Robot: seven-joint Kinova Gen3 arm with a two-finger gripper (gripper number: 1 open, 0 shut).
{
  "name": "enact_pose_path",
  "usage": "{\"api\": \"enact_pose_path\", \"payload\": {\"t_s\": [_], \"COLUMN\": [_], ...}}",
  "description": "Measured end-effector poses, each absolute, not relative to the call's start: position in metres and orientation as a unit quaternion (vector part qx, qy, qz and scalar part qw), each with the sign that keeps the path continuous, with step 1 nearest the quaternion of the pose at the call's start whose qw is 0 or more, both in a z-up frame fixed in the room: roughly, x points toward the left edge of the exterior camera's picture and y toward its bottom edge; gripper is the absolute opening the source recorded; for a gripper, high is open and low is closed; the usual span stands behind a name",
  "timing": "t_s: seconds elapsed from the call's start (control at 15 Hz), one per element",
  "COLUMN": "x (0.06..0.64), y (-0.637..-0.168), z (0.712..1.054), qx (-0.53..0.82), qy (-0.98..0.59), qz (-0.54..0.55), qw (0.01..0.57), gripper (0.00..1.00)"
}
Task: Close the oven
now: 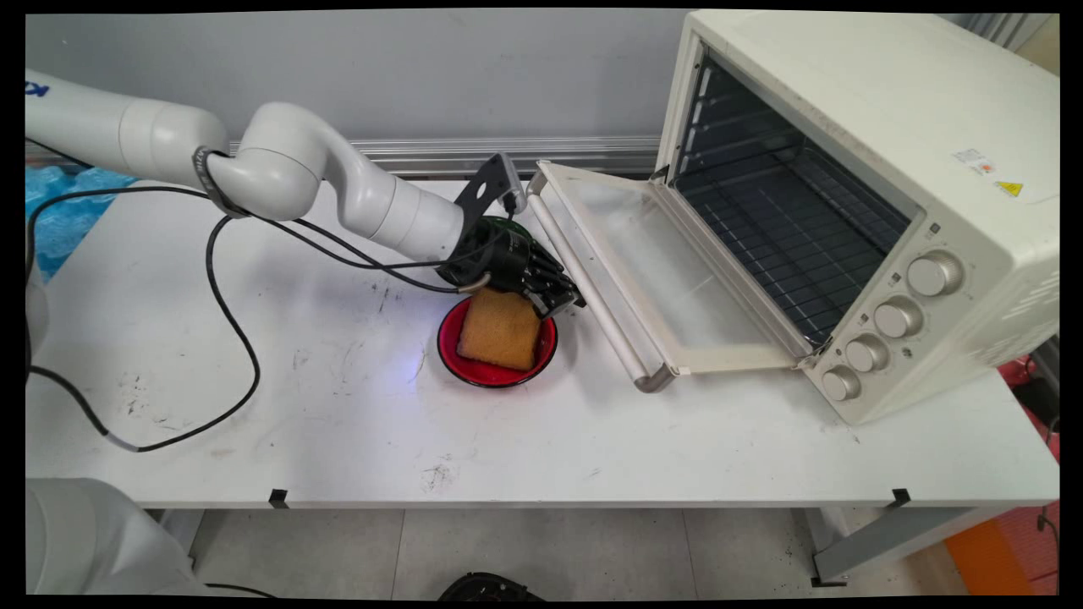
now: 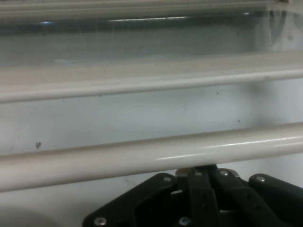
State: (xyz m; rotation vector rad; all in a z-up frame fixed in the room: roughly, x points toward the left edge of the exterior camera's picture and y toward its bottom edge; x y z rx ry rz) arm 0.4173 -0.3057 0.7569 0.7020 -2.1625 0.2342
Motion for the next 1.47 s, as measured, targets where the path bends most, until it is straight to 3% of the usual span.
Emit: {"api": "enact_pose_path", "payload": {"t_s": [1.47], "x": [0.403], "y": [-0.319], "z": [0.816], "qx": [0.274], "qy": [-0.842], "qz": [0.113], "qw": [0.452], "gripper": [0.0]}}
